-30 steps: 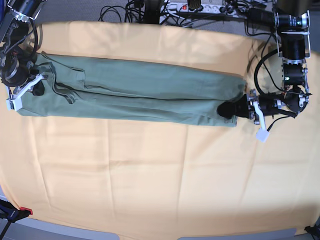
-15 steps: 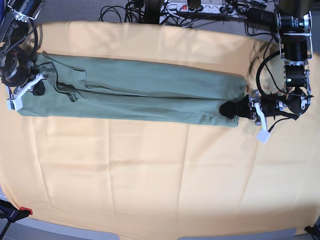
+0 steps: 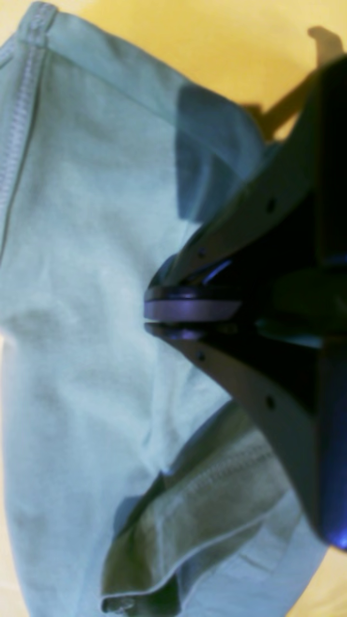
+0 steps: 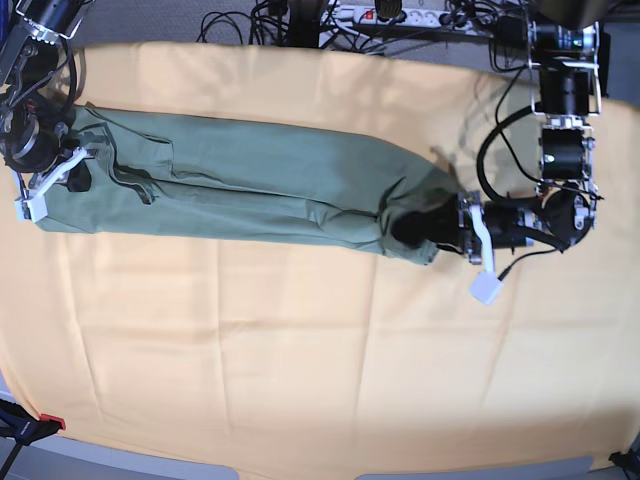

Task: Fold the T-shirt properly
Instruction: 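Fold the gripped hem end over toward the right gripper with left gripper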

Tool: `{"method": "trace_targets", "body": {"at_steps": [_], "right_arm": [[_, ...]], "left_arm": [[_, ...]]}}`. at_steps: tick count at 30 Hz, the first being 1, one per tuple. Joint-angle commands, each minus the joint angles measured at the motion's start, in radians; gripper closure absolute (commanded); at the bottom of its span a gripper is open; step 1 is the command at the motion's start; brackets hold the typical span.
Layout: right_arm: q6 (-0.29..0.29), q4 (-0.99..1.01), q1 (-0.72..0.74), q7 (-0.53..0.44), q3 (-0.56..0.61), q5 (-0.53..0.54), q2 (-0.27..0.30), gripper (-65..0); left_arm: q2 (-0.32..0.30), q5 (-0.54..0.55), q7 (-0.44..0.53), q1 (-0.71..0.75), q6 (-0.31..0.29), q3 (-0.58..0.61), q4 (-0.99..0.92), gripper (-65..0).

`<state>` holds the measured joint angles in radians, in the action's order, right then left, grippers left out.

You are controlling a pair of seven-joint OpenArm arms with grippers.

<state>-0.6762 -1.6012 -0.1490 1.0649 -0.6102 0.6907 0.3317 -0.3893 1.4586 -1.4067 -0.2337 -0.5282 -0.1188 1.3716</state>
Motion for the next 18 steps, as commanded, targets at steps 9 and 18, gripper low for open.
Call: {"method": "trace_targets", "body": {"at_steps": [9,18], "right_arm": [[-0.005,-0.013,0.011,-0.014,-0.005,0.011,0.017,0.0],[-0.004,-0.013,0.010,-0.006,-0.005,0.011,0.018,0.0]], "left_arm": [[0.137,0.025,0.027,-0.010,-0.064,-0.006,0.042,0.0],[0.293,-0.069,0.106,-0.010,-0.085,0.058,0.040,0.0]]}}
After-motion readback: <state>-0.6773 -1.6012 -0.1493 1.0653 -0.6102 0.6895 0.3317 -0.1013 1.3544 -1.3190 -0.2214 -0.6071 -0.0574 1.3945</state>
